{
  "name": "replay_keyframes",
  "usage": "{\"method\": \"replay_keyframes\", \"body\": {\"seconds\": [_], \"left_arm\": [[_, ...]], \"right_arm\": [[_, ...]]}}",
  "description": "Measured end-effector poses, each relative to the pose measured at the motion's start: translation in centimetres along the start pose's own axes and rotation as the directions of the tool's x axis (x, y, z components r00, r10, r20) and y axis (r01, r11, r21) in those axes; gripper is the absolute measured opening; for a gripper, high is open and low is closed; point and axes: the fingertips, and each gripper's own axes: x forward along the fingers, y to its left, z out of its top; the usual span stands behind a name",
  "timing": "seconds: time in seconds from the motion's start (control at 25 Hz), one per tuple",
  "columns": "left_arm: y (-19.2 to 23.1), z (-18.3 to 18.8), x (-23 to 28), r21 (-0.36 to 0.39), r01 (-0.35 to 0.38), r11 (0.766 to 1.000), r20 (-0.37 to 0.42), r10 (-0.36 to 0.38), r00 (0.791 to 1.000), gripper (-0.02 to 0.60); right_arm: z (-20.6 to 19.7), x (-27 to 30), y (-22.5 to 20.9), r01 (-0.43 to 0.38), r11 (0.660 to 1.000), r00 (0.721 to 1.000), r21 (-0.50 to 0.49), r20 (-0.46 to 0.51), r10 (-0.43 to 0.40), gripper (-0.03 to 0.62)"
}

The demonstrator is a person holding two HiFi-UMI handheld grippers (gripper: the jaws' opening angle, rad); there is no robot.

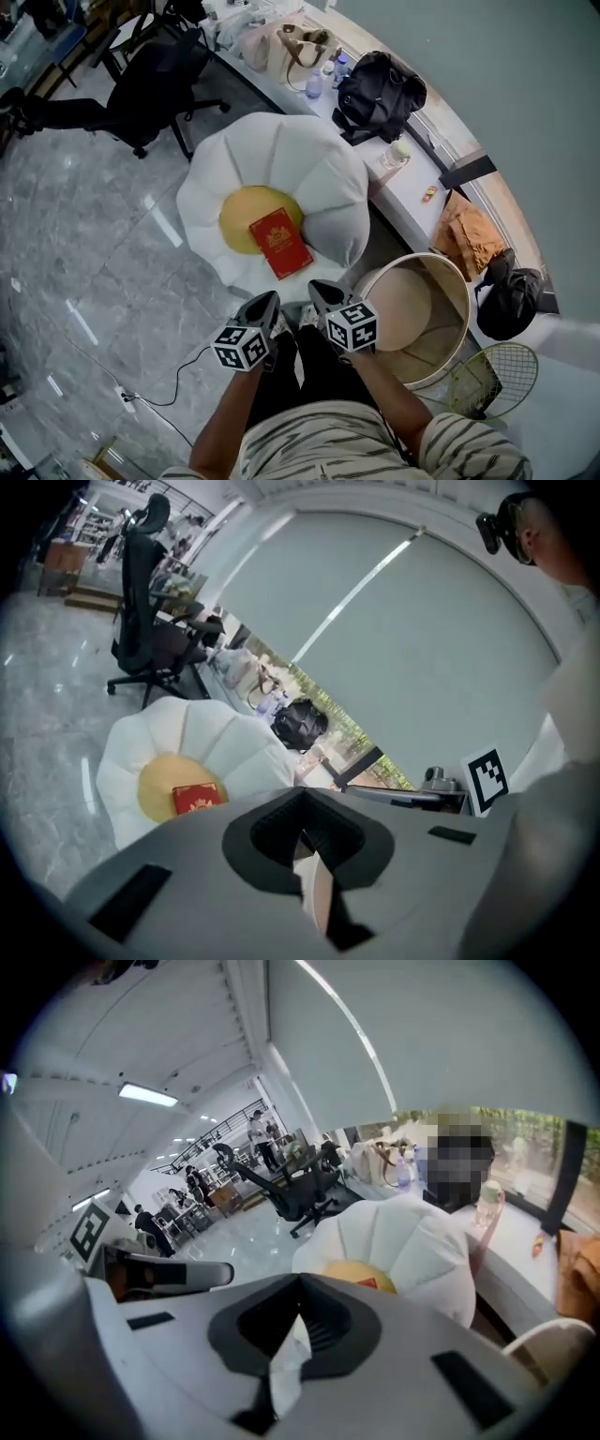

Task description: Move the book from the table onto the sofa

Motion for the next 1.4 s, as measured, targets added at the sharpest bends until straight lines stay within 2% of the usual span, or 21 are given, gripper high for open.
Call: {"method": "replay_keyframes", "body": {"seconds": [0.16, 0.32, 0.4, 0.64, 0.8, 0.92, 1.2, 1.4], "left_arm": [[-3.1, 3.2, -1.8, 0.011, 0.012, 1.0, 0.081, -0.013, 0.997, 0.005], [-6.3, 5.6, -3.9, -0.049, 0.054, 0.997, 0.162, -0.046, 0.986, 0.005], [-8.1, 6.8, -4.9, -0.041, 0.072, 0.997, 0.193, -0.062, 0.979, 0.005], [-12.7, 10.8, -8.9, 0.029, 0.091, 0.995, 0.269, -0.096, 0.958, 0.005], [-15.5, 13.2, -11.6, 0.112, 0.096, 0.989, 0.305, -0.126, 0.944, 0.005], [-17.0, 14.5, -13.3, 0.147, 0.093, 0.985, 0.338, -0.138, 0.931, 0.005], [-20.8, 18.6, -16.2, 0.24, 0.099, 0.966, 0.433, -0.198, 0.88, 0.005], [-22.4, 20.6, -18.3, 0.323, 0.037, 0.946, 0.492, -0.201, 0.847, 0.005]], "right_arm": [[4.0, -3.9, 1.5, 0.002, 0.999, 0.995, -0.046, 0.099, 0.003, 0.012], [6.4, -7.1, 2.9, 0.01, 0.999, 0.987, -0.04, 0.16, -0.003, 0.012], [7.5, -8.6, 3.5, 0.007, 0.999, 0.983, -0.038, 0.184, 0.0, 0.012], [11.4, -13.1, 6.2, -0.016, 0.998, 0.965, -0.064, 0.26, 0.032, 0.012], [14.6, -15.7, 8.2, -0.021, 0.995, 0.942, -0.093, 0.331, 0.05, 0.012], [17.0, -17.1, 10.2, -0.032, 0.992, 0.921, -0.125, 0.382, 0.078, 0.012], [21.9, -20.5, 14.1, -0.033, 0.98, 0.861, -0.195, 0.493, 0.127, 0.012], [24.0, -22.0, 16.6, -0.011, 0.965, 0.824, -0.264, 0.543, 0.158, 0.012]]}}
